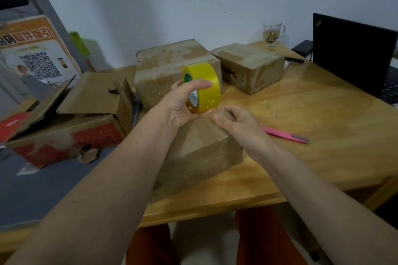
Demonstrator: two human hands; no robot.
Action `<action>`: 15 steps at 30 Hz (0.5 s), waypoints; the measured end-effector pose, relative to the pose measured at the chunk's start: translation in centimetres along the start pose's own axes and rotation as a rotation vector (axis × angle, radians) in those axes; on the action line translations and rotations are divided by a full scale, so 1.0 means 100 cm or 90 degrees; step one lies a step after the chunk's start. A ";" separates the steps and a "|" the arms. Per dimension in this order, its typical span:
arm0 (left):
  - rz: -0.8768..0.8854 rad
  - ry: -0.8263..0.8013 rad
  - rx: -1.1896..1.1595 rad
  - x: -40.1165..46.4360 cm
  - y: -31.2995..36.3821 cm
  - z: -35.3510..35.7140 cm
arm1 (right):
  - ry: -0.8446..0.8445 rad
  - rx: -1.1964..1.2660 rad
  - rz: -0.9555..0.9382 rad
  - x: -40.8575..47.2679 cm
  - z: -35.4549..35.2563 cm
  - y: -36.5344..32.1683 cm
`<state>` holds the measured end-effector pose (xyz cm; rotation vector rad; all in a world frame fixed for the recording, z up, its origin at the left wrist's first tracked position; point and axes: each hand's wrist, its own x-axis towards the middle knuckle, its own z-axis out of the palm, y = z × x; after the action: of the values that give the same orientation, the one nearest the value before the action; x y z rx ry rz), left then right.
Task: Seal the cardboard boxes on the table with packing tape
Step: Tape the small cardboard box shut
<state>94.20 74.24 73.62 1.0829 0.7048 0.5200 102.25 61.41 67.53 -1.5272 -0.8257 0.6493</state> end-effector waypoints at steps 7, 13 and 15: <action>-0.009 -0.035 -0.091 -0.001 -0.003 -0.005 | -0.030 0.023 0.025 0.002 -0.011 0.000; 0.029 -0.038 -0.109 0.004 -0.008 -0.008 | 0.082 -0.603 0.099 0.020 -0.064 0.024; 0.038 -0.019 -0.090 0.004 -0.008 -0.007 | 0.058 -0.765 0.131 0.023 -0.070 0.037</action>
<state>93.98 74.57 72.57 0.9795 0.6013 0.5951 109.67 59.00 64.86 -2.7201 -1.0601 0.1705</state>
